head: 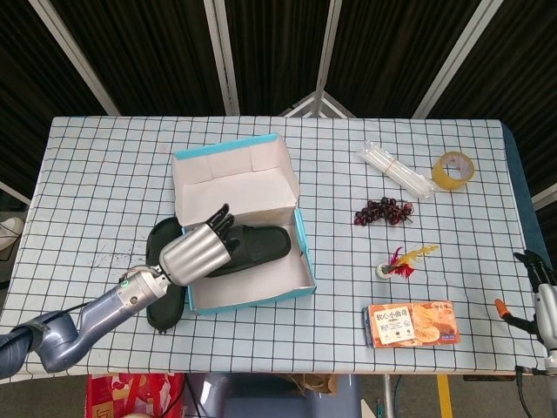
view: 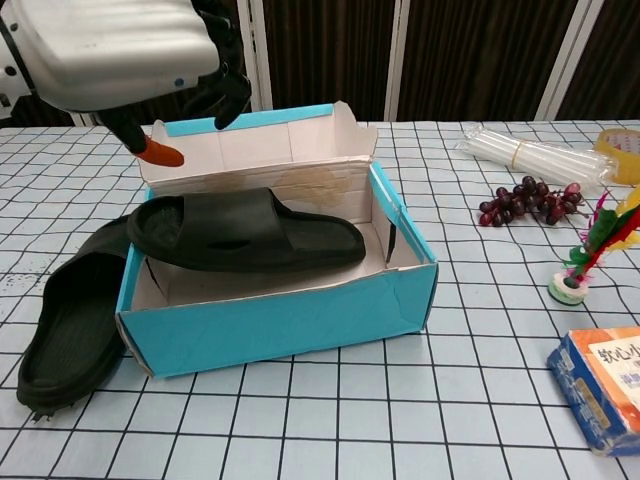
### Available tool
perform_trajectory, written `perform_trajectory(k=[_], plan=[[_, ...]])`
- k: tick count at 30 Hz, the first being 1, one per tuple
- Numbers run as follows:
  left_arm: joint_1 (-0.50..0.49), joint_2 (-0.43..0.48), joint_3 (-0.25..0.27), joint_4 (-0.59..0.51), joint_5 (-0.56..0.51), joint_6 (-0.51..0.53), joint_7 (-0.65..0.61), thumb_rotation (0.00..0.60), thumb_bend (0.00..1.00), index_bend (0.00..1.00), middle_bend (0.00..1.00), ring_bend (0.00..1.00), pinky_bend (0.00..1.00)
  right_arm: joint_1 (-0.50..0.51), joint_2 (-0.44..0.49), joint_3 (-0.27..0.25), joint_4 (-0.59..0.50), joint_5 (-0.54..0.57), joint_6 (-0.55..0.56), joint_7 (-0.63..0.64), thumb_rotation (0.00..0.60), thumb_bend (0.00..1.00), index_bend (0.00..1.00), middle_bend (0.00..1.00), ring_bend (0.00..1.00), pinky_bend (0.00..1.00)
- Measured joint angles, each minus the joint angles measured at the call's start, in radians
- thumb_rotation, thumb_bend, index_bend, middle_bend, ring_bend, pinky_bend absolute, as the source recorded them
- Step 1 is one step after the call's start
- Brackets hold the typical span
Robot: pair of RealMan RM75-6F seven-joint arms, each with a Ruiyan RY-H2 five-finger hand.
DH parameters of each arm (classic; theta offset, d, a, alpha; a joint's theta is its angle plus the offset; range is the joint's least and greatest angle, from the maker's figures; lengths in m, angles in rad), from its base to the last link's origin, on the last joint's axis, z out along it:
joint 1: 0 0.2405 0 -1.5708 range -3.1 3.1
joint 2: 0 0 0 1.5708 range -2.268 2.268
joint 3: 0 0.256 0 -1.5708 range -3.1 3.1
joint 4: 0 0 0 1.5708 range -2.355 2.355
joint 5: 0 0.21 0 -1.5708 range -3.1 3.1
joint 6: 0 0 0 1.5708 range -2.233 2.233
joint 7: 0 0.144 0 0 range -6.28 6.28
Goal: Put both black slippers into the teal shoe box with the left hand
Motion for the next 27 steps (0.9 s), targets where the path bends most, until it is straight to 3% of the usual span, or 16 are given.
perform_trajectory(k=[6, 16, 21, 24, 27], plan=[[0.05, -0.043, -0.034, -0.082, -0.15, 0.023, -0.073, 0.6, 0.29, 0.66, 0.74, 0.43, 0.37, 0.001, 0.0, 0.0, -0.003, 0.001, -0.001, -0.004, 0.6, 0.31, 0.15, 0.11, 0.18, 0.19], [0.042, -0.134, -0.086, -0.061, -0.264, 0.025, -0.062, 0.6, 0.45, 0.75, 0.83, 0.47, 0.39, 0.006, -0.002, 0.001, 0.011, 0.012, -0.017, 0.0, 0.6, 0.31, 0.15, 0.11, 0.18, 0.19], [0.022, -0.17, -0.089, -0.015, -0.279, 0.01, -0.03, 0.6, 0.48, 0.76, 0.85, 0.53, 0.49, 0.007, -0.003, 0.003, 0.02, 0.02, -0.023, 0.009, 0.6, 0.31, 0.15, 0.11, 0.18, 0.19], [0.013, -0.195, -0.084, 0.016, -0.288, -0.002, -0.023, 0.6, 0.57, 0.77, 0.86, 0.64, 0.66, 0.008, -0.004, 0.003, 0.024, 0.021, -0.026, 0.011, 0.6, 0.31, 0.15, 0.11, 0.18, 0.19], [0.004, -0.228, -0.079, 0.05, -0.293, -0.012, -0.024, 0.6, 0.65, 0.77, 0.88, 0.68, 0.74, 0.008, -0.005, 0.003, 0.028, 0.023, -0.029, 0.012, 0.6, 0.31, 0.15, 0.11, 0.18, 0.19]])
